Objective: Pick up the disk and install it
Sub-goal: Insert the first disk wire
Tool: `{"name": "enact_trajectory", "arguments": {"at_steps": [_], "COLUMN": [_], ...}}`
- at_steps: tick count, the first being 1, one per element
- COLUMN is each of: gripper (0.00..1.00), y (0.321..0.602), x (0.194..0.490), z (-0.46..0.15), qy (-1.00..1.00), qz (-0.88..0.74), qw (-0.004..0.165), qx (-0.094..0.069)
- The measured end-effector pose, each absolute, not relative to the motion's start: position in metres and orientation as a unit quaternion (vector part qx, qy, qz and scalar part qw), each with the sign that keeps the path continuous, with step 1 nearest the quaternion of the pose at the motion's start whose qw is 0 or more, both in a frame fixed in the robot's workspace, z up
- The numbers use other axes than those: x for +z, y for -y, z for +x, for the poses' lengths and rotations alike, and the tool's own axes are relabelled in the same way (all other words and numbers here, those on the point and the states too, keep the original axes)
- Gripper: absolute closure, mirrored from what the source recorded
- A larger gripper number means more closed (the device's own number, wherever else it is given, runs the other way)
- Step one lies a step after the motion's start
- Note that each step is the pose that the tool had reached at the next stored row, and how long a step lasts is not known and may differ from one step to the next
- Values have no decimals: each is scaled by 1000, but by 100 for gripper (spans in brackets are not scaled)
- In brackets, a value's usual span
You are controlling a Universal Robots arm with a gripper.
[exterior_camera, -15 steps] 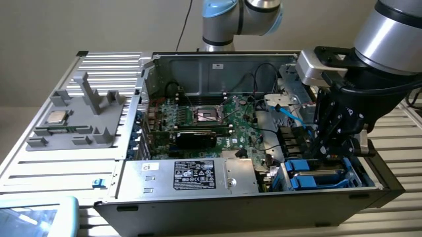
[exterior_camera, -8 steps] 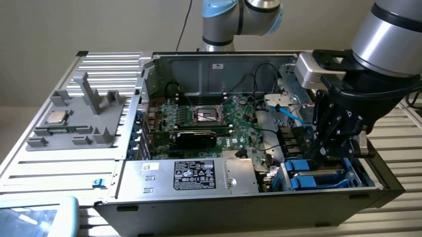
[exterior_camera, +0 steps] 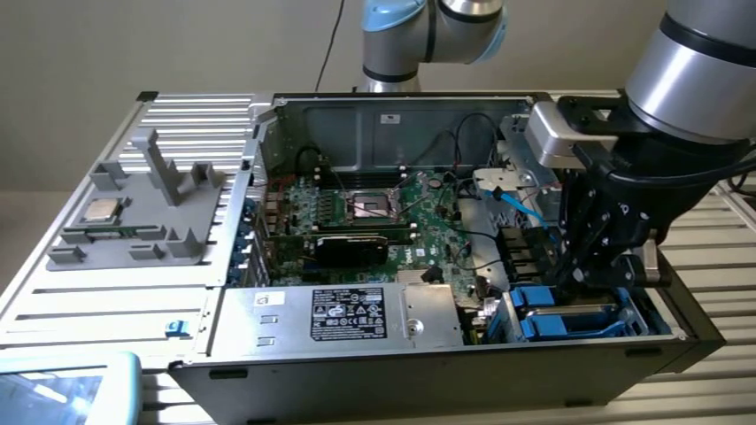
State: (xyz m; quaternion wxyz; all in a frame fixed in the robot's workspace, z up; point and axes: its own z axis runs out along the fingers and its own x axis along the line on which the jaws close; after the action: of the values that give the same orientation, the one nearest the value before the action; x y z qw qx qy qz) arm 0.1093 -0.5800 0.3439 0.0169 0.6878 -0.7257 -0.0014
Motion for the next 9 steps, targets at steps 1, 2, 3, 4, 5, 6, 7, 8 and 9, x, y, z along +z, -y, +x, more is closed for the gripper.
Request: {"name": "enact_trajectory", "arguments": {"at_steps": [1, 2, 3, 4, 5, 6, 7, 8, 9], "gripper": [84, 84, 84, 84, 84, 84, 84, 84, 84], "y": [580, 580, 580, 581, 581, 581, 581, 582, 582], "x": [344, 343, 343, 342, 342, 342, 341, 341, 341], "z": [109, 109, 109, 109, 109, 109, 109, 109, 108], "qy": [725, 724, 724, 723, 723, 722, 722, 721, 721], "qz": [689, 689, 690, 690, 691, 691, 692, 692, 693], "qw": [16, 16, 15, 15, 15, 14, 14, 13, 13], "qx": [-1, -1, -1, -1, -1, -1, -2, -2, -2]}}
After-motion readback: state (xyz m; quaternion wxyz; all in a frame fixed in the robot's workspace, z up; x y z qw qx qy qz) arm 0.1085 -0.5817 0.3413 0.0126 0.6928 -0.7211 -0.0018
